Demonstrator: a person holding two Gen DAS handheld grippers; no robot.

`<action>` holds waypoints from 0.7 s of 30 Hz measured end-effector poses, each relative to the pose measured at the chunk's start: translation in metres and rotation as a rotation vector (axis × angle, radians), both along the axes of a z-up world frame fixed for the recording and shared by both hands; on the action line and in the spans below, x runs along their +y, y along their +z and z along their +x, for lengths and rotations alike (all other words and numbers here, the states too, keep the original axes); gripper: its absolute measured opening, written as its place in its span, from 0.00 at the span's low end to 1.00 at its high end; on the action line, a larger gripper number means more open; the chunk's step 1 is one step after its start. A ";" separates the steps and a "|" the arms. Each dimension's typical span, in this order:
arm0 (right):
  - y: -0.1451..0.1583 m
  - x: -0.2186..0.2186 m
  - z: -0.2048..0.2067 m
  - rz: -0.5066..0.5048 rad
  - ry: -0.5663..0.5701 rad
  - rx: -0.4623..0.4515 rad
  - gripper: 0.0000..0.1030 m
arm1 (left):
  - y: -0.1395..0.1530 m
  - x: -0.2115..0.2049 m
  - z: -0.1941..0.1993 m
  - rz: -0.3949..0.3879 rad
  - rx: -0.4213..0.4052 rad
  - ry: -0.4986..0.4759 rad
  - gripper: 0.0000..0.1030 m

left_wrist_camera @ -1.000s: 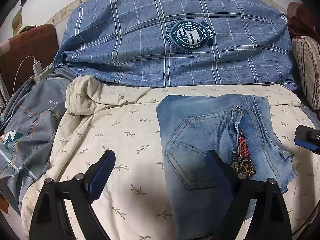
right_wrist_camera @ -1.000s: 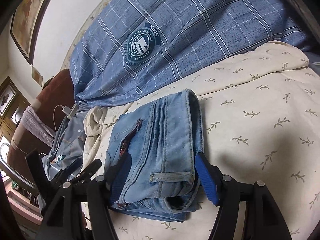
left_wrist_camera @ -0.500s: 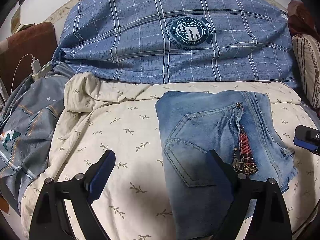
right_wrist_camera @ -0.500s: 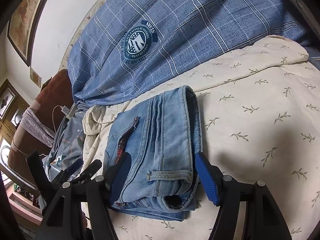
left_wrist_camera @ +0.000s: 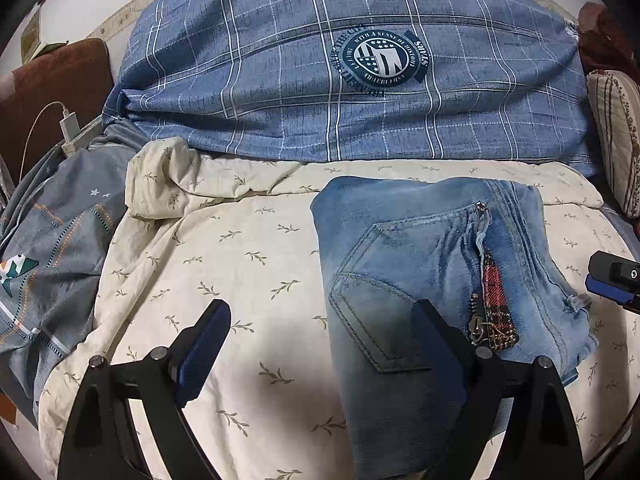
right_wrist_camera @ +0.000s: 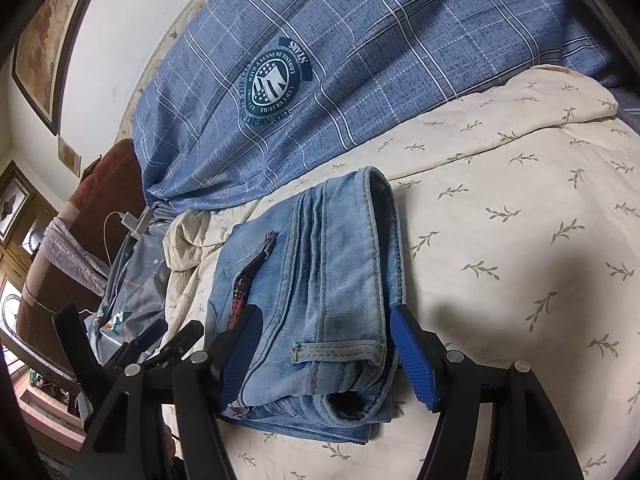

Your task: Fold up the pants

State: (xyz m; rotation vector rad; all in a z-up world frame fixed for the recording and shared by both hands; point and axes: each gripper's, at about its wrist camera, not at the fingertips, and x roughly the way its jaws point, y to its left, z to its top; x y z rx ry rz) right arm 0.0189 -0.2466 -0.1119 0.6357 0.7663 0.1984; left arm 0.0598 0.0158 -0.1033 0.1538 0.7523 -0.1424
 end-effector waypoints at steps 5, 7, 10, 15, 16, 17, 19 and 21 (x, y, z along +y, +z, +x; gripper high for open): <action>0.000 0.002 0.001 -0.004 0.000 0.003 0.68 | -0.001 0.001 0.001 -0.002 0.004 0.001 0.89; 0.000 0.001 0.000 -0.004 0.000 0.002 0.68 | -0.001 0.001 0.001 -0.002 0.006 0.002 0.89; 0.000 0.001 0.000 -0.005 -0.001 0.002 0.68 | -0.002 0.001 0.001 -0.004 0.010 0.002 0.89; 0.001 0.001 -0.001 -0.006 0.000 -0.006 0.68 | -0.002 0.002 0.001 -0.003 0.012 0.002 0.89; 0.001 0.001 -0.001 -0.006 0.000 -0.006 0.68 | -0.002 0.002 0.001 -0.003 0.012 0.003 0.89; 0.002 0.001 -0.001 -0.005 -0.001 -0.007 0.68 | -0.003 0.002 0.002 -0.003 0.013 0.003 0.89; 0.002 0.001 0.000 -0.005 0.002 -0.007 0.68 | -0.003 0.002 0.002 -0.003 0.014 0.003 0.89; 0.002 0.001 -0.001 -0.005 0.003 -0.008 0.68 | -0.003 0.002 0.001 -0.002 0.016 0.002 0.89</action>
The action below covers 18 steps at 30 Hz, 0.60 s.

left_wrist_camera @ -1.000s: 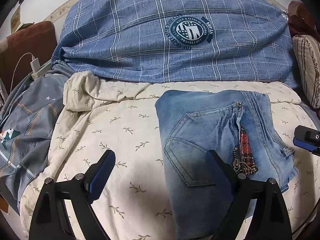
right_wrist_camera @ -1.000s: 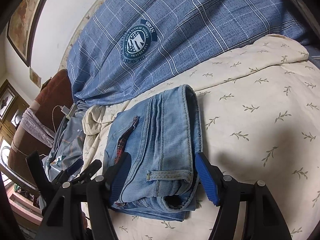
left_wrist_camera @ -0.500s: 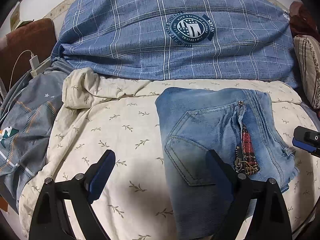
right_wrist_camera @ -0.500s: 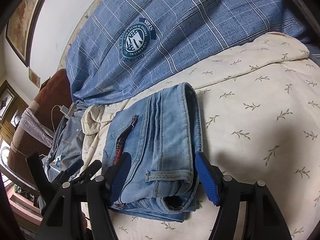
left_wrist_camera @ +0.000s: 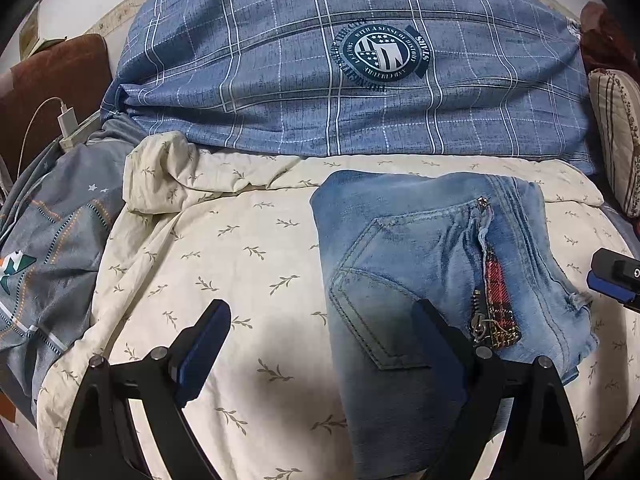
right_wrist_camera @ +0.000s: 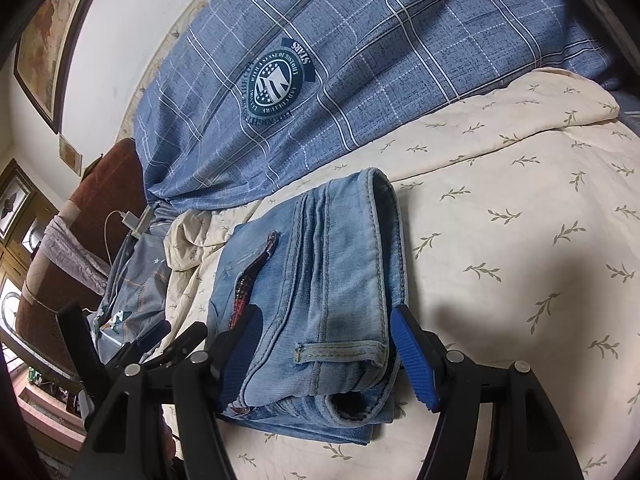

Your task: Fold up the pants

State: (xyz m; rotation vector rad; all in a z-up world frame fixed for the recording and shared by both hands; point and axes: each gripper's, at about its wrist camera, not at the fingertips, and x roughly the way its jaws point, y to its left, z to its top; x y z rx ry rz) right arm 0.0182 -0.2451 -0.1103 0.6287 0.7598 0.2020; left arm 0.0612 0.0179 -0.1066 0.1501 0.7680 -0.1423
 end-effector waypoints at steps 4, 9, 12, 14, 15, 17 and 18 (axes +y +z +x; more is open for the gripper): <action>0.001 0.000 0.000 -0.003 0.001 -0.004 0.68 | 0.000 0.000 0.000 0.000 0.003 -0.001 0.89; 0.001 0.001 0.000 -0.003 0.004 -0.002 0.68 | 0.000 -0.001 0.000 0.001 0.004 0.000 0.89; 0.001 0.001 0.001 -0.005 0.007 0.001 0.68 | 0.000 -0.001 0.000 0.000 0.005 0.000 0.89; 0.001 0.002 0.001 -0.006 0.007 0.002 0.68 | -0.001 0.000 0.000 -0.001 0.006 0.000 0.89; 0.001 0.002 0.001 -0.006 0.008 0.002 0.68 | -0.001 -0.001 0.000 -0.001 0.007 0.000 0.89; 0.001 0.002 0.001 -0.006 0.007 0.001 0.68 | -0.002 0.000 0.000 -0.003 0.010 0.000 0.89; 0.001 0.002 0.001 -0.007 0.008 0.001 0.68 | -0.002 0.000 0.000 -0.003 0.010 0.001 0.89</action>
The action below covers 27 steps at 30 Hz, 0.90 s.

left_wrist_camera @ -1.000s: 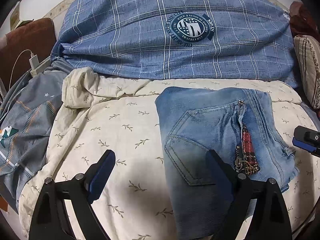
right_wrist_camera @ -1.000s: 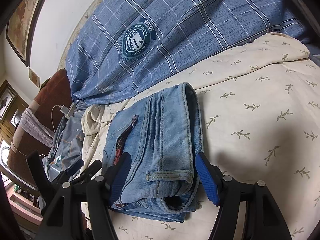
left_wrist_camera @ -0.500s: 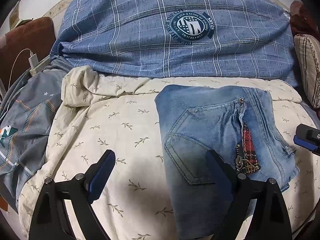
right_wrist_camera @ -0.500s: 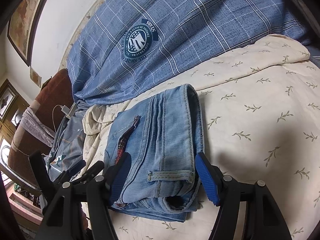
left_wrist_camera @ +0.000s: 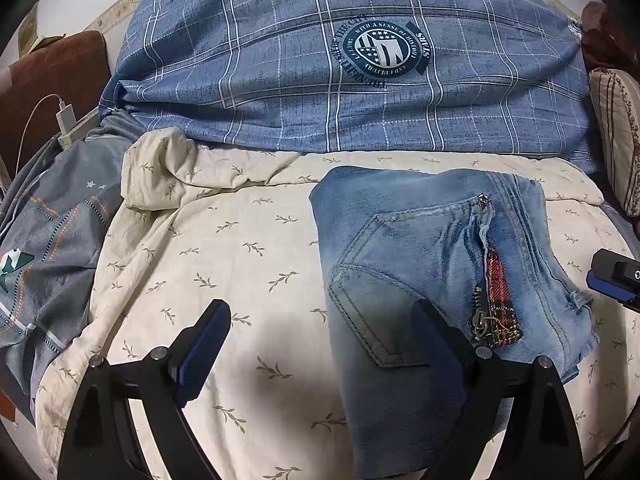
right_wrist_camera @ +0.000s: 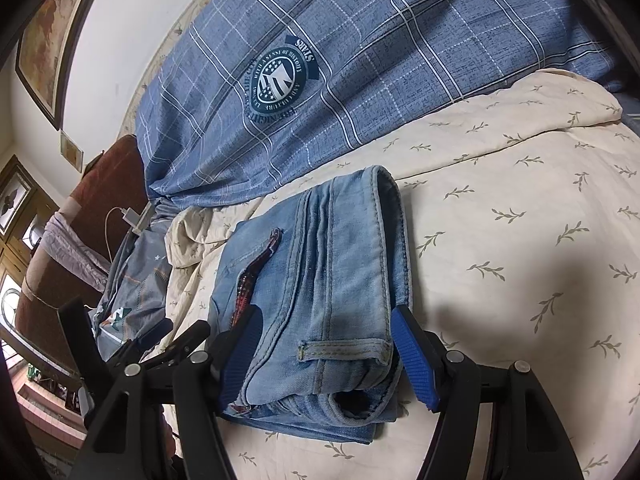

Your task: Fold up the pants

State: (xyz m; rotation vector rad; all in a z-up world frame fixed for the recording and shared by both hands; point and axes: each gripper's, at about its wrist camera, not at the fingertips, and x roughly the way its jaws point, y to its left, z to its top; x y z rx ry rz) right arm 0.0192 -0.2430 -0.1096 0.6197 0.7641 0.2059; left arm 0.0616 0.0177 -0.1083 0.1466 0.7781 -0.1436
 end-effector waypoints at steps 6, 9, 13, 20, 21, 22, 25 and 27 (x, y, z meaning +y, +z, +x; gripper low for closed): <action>0.000 0.000 0.000 0.001 0.001 0.001 0.68 | -0.001 0.000 -0.001 0.002 0.000 -0.002 0.89; -0.001 0.001 0.000 0.000 0.002 0.003 0.68 | -0.001 0.000 0.000 0.001 0.001 -0.001 0.89; -0.001 0.002 0.000 -0.004 0.005 0.002 0.68 | 0.000 0.000 0.000 0.002 0.001 -0.001 0.89; -0.001 0.003 0.000 -0.004 0.007 0.005 0.68 | 0.000 -0.001 0.000 0.002 0.002 -0.001 0.89; -0.001 0.003 0.000 -0.005 0.007 0.005 0.68 | 0.000 -0.001 0.000 0.002 0.002 -0.001 0.89; -0.001 0.003 0.000 -0.005 0.008 0.006 0.68 | -0.001 -0.001 0.000 0.003 0.003 -0.001 0.89; -0.002 0.003 0.000 -0.005 0.009 0.008 0.68 | -0.001 -0.001 0.001 0.002 0.006 -0.002 0.89; -0.003 0.004 0.001 -0.005 0.010 0.012 0.68 | -0.001 0.000 0.001 -0.007 0.012 -0.004 0.89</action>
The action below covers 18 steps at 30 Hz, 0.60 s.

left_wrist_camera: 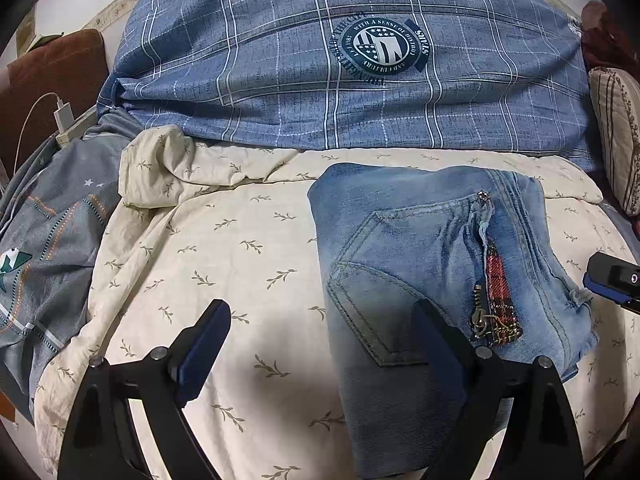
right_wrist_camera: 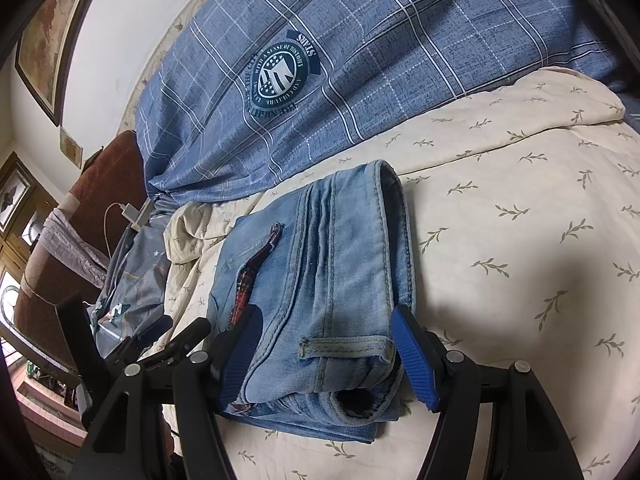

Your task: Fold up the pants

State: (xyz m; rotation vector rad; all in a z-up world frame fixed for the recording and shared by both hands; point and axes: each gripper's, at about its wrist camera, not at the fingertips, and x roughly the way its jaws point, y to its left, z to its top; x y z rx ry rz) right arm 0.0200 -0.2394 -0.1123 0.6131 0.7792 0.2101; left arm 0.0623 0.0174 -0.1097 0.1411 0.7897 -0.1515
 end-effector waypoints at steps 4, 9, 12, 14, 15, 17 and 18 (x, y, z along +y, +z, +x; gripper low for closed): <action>0.002 0.001 -0.001 -0.006 -0.004 -0.008 0.68 | 0.000 0.005 0.004 -0.037 0.024 -0.015 0.89; 0.010 0.008 -0.004 -0.042 0.000 -0.056 0.68 | 0.002 0.024 0.011 -0.067 0.024 0.044 0.89; 0.015 0.019 -0.004 -0.098 0.037 -0.087 0.68 | -0.001 0.031 0.014 -0.068 0.030 0.067 0.89; 0.010 0.029 0.001 -0.131 0.069 -0.050 0.68 | -0.008 0.027 0.015 -0.030 0.050 0.065 0.89; 0.005 0.033 0.004 -0.146 0.083 -0.022 0.67 | -0.012 0.024 0.016 -0.004 0.059 0.058 0.89; -0.008 0.043 0.013 -0.189 0.124 0.050 0.67 | -0.018 0.017 0.016 0.039 0.068 0.040 0.89; -0.008 0.047 0.013 -0.222 0.121 0.044 0.67 | -0.019 0.016 0.015 0.051 0.064 0.035 0.89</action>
